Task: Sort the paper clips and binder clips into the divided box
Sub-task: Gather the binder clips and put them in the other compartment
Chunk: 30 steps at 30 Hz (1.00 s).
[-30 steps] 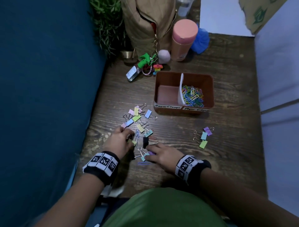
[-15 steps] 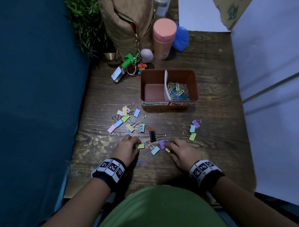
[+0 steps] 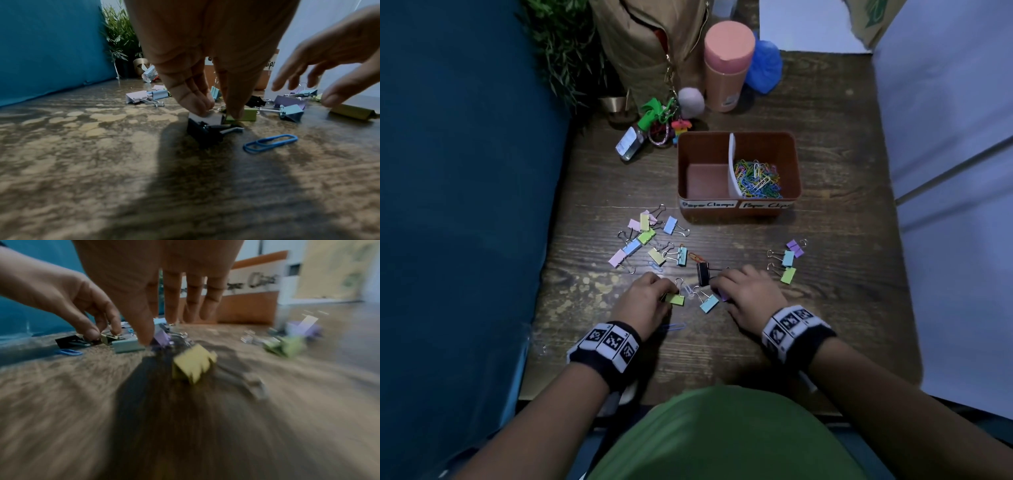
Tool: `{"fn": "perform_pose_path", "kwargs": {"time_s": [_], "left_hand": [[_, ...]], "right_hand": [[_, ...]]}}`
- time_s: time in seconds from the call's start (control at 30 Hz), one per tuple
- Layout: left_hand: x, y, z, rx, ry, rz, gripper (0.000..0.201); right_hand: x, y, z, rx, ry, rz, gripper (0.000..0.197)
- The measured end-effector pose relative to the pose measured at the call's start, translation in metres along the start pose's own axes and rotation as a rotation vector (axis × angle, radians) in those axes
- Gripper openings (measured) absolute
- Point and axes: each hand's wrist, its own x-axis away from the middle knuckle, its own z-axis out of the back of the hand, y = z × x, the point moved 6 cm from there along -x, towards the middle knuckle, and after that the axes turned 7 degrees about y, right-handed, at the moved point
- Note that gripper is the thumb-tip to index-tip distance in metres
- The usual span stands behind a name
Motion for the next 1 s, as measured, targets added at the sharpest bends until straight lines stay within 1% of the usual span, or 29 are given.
{"fn": "perform_pose_path", "kwargs": {"time_s": [0.1,0.17,0.2,0.27,0.3,0.33,0.4,0.43,0.47,0.53,0.57,0.63,0.73,0.8,0.87,0.93,1.0], "left_hand": [[0.002,-0.001,0.004,-0.055,-0.004,0.013,0.030],[0.002,-0.001,0.004,-0.092,-0.028,0.020,0.029],[0.002,-0.001,0.004,-0.112,-0.041,0.023,0.029],[0.001,-0.001,0.003,-0.145,-0.054,0.026,0.030],[0.001,0.000,0.003,-0.149,-0.051,0.030,0.031],[0.001,0.001,0.003,-0.148,-0.043,0.038,0.034],[0.001,0.005,0.004,-0.174,-0.026,0.062,0.041],[0.000,0.008,0.003,-0.203,-0.023,0.077,0.045],[-0.001,0.010,0.003,-0.233,-0.020,0.097,0.050],[-0.003,0.014,0.001,-0.274,-0.022,0.142,0.055],[-0.005,0.015,-0.001,-0.280,-0.022,0.151,0.055],[-0.006,0.016,-0.005,-0.275,-0.031,0.160,0.050],[-0.009,0.015,-0.008,-0.227,-0.032,0.181,0.045],[-0.010,0.013,-0.003,-0.162,0.008,0.193,0.042],[-0.011,0.005,0.000,-0.120,0.026,0.214,0.039],[-0.010,-0.004,0.004,-0.070,0.028,0.227,0.035],[-0.007,-0.013,0.008,-0.019,0.028,0.223,0.032]], "right_hand": [[-0.013,-0.008,-0.003,0.105,-0.045,0.082,0.030],[-0.013,-0.004,0.007,0.074,-0.022,0.083,0.027],[-0.012,0.003,0.015,0.042,0.021,0.040,0.028],[-0.002,0.022,0.034,0.004,0.118,-0.105,0.031],[0.007,0.035,0.040,0.011,0.152,-0.187,0.031],[0.017,0.048,0.044,0.027,0.156,-0.273,0.030],[0.037,0.068,0.043,0.072,0.074,-0.406,0.027],[0.046,0.073,0.039,0.099,0.020,-0.443,0.028],[0.053,0.076,0.034,0.125,-0.021,-0.467,0.030],[0.060,0.076,0.028,0.142,-0.043,-0.482,0.037],[0.059,0.073,0.027,0.133,-0.026,-0.476,0.038],[0.050,0.058,0.028,0.105,0.037,-0.421,0.035],[0.029,0.021,0.026,0.035,0.106,-0.224,0.027],[0.016,-0.004,0.015,-0.025,0.061,-0.085,0.025],[0.007,-0.025,0.000,-0.026,-0.009,0.033,0.025],[0.004,-0.040,-0.012,0.007,-0.087,0.123,0.023],[0.005,-0.045,-0.019,0.068,-0.135,0.183,0.017]]}}
